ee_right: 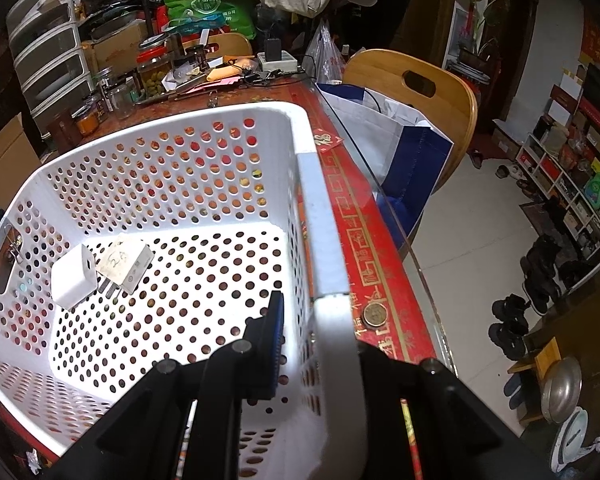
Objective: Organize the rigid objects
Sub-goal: 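Grasp another white square charger with the left tool, then carry the white charger into the basket and release it with the left tool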
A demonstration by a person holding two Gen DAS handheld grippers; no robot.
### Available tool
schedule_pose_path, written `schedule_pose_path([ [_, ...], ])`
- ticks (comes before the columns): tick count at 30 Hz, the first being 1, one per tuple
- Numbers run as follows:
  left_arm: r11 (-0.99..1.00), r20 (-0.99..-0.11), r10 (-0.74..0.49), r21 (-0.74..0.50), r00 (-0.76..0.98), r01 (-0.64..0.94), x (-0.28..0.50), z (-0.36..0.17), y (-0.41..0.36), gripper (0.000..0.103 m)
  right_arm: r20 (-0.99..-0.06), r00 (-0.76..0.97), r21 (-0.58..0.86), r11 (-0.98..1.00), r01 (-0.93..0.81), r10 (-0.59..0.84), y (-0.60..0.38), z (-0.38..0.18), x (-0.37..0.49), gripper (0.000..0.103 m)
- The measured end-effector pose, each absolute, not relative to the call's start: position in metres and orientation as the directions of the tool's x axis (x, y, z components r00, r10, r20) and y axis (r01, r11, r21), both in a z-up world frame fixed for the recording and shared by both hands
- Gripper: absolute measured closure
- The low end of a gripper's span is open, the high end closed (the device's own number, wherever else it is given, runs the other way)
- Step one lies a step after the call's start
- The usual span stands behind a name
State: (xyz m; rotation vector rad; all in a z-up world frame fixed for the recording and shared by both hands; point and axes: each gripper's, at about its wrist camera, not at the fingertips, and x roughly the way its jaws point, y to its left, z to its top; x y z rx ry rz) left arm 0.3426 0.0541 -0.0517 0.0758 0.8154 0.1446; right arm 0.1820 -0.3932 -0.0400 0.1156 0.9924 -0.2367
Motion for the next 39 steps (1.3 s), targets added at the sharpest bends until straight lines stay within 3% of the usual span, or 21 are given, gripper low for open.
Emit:
schedule_pose_path([
  [7, 0.978, -0.687, 0.197, 0.186, 0.699, -0.093, 0.319, -0.018, 0.023, 0.045, -0.830, 0.544, 0.004, 0.974, 0.225, -0.122, -0.393, -0.039, 0.181, 0.090],
  [27, 0.954, -0.614, 0.147, 0.296, 0.776, 0.054, 0.257, 0.038, -0.103, 0.045, -0.818, 0.568, 0.024, 0.980, 0.196, -0.093, -0.395, -0.039, 0.180, 0.090],
  [34, 0.938, -0.614, 0.101, 0.322, 0.783, 0.131, 0.238, 0.044, -0.141, 0.045, -0.816, 0.571, 0.033, 0.981, 0.194, -0.086, -0.396, -0.040, 0.183, 0.090],
  [39, 0.922, -0.681, -0.005, 0.280, 0.732, 0.267, 0.221, 0.035, -0.176, 0.045, -0.817, 0.571, 0.034, 0.980, 0.194, -0.084, -0.396, -0.041, 0.184, 0.090],
])
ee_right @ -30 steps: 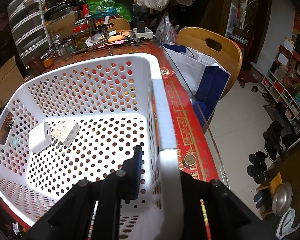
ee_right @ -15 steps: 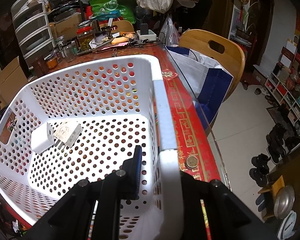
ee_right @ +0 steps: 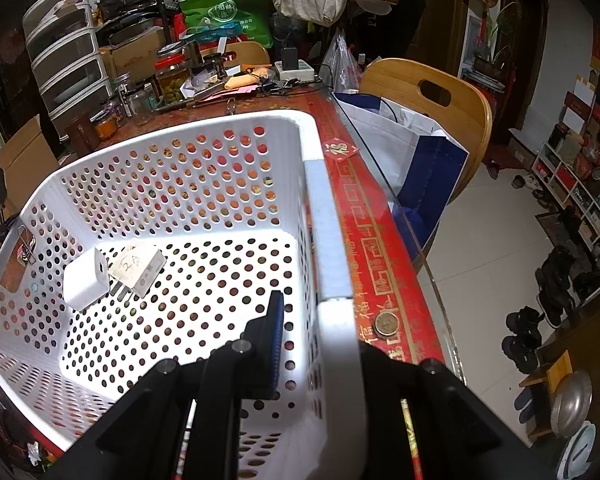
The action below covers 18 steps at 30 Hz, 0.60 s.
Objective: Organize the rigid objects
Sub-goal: 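Carry the white charger into the basket and release it with the left tool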
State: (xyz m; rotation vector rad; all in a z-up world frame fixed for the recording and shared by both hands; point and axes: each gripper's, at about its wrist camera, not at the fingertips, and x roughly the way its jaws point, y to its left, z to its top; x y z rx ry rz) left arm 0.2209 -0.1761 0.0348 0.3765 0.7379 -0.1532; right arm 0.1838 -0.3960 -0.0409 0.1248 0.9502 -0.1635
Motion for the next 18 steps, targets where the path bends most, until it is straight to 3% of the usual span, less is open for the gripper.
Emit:
schedule_pose_path([
  [5, 0.874, -0.791, -0.096, 0.223, 0.604, 0.431, 0.213, 0.009, -0.221, 0.045, -0.816, 0.573, 0.040, 0.980, 0.193, -0.079, -0.396, -0.042, 0.183, 0.090],
  [12, 0.819, -0.904, -0.090, 0.172, 0.418, 0.547, 0.228, -0.031, -0.263, 0.045, -0.817, 0.571, 0.040, 0.981, 0.191, -0.078, -0.396, -0.042, 0.183, 0.090],
  [18, 0.805, -0.935, -0.074, 0.148, 0.346, 0.574, 0.236, -0.044, -0.267, 0.045, -0.819, 0.568, 0.038, 0.981, 0.190, -0.079, -0.396, -0.042, 0.183, 0.090],
])
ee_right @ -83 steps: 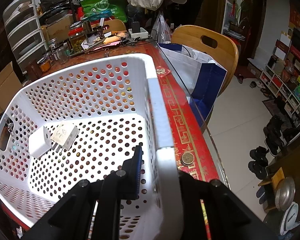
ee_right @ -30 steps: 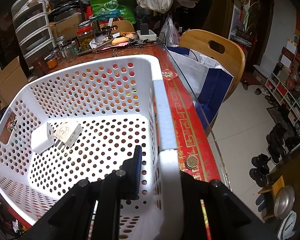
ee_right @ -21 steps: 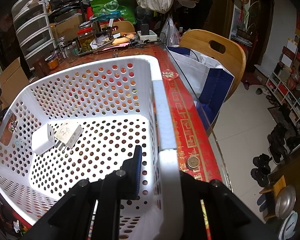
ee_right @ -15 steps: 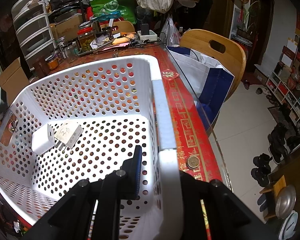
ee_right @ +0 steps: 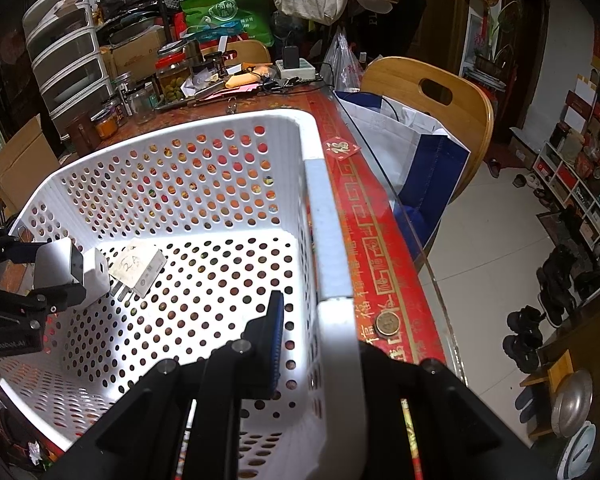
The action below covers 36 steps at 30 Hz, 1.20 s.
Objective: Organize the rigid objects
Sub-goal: 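Carry the white charger into the basket and release it with the left tool, then move the left tool back to the table toward the pink polka-dot charger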
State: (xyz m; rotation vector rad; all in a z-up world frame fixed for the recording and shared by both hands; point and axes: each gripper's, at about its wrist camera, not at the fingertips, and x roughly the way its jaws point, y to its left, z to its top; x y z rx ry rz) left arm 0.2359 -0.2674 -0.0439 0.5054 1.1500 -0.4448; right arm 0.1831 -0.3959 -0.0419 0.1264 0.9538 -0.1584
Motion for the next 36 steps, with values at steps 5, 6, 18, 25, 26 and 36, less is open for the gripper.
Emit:
schedule_pose_path([
  [5, 0.760, -0.961, -0.060, 0.132, 0.271, 0.636, 0.239, -0.055, -0.275, 0.045, -0.820, 0.567, 0.039, 0.981, 0.189, -0.077, -0.395, -0.042, 0.183, 0.090],
  [6, 0.746, -0.963, -0.056, 0.134, 0.263, 0.652, 0.238, -0.056, -0.276, 0.045, -0.821, 0.566, 0.039, 0.981, 0.188, -0.076, -0.395, -0.042, 0.183, 0.090],
  [18, 0.819, -0.863, -0.226, 0.083, 0.451, 0.568, 0.223, 0.012, -0.202, 0.019, -0.829, 0.554, 0.035, 0.982, 0.187, -0.076, -0.395, -0.043, 0.183, 0.089],
  [25, 0.973, -0.749, -0.089, 0.076, 0.657, 0.219, 0.238, 0.040, -0.033, 0.000, -0.833, 0.548, 0.028, 0.983, 0.183, -0.079, -0.395, -0.042, 0.184, 0.090],
  [26, 0.984, -0.768, -0.065, 0.056, 0.638, 0.167, 0.249, 0.029, -0.009, 0.000, -0.832, 0.550, 0.030, 0.982, 0.184, -0.077, -0.395, -0.042, 0.184, 0.090],
  [36, 0.999, -0.868, -0.017, -0.039, 0.496, -0.034, 0.315, -0.092, 0.085, 0.023, -0.833, 0.547, 0.030, 0.982, 0.187, -0.078, -0.395, -0.042, 0.184, 0.090],
])
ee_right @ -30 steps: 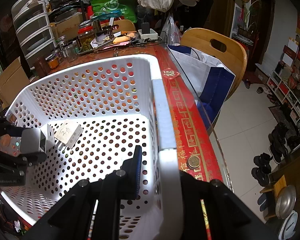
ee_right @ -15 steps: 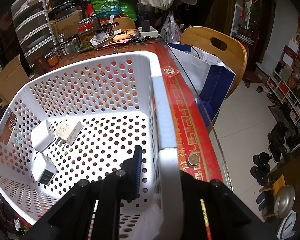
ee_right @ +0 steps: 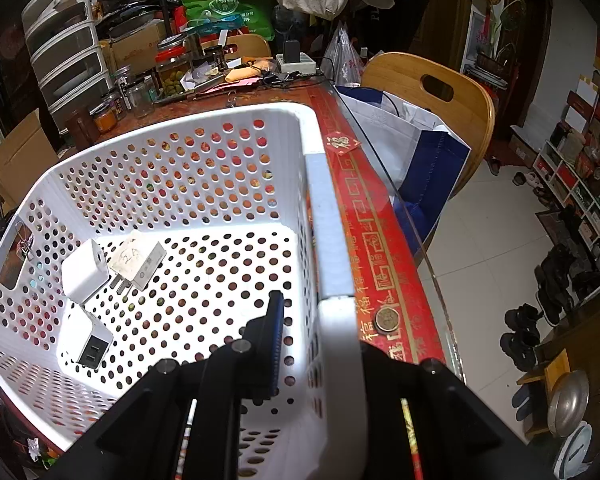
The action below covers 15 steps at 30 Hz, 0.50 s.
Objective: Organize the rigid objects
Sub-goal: 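Move the left tool back to the table toward the pink polka-dot charger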
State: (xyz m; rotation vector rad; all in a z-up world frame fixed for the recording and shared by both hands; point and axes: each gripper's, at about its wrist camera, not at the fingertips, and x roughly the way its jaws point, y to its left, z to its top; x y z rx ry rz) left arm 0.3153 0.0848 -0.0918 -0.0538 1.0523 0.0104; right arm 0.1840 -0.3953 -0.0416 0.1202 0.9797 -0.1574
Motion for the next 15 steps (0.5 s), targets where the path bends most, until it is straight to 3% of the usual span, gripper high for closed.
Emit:
schedule_pose_path([
  [11, 0.986, -0.859, -0.019, -0.101, 0.512, -0.134, 0.328, -0.107, 0.103, 0.037, -0.834, 0.547, 0.030, 0.982, 0.185, -0.077, -0.395, -0.041, 0.185, 0.090],
  [15, 0.976, -0.851, 0.005, -0.110, 0.525, -0.187, 0.326, -0.108, 0.112, 0.037, -0.833, 0.549, 0.032, 0.982, 0.185, -0.076, -0.394, -0.041, 0.185, 0.090],
])
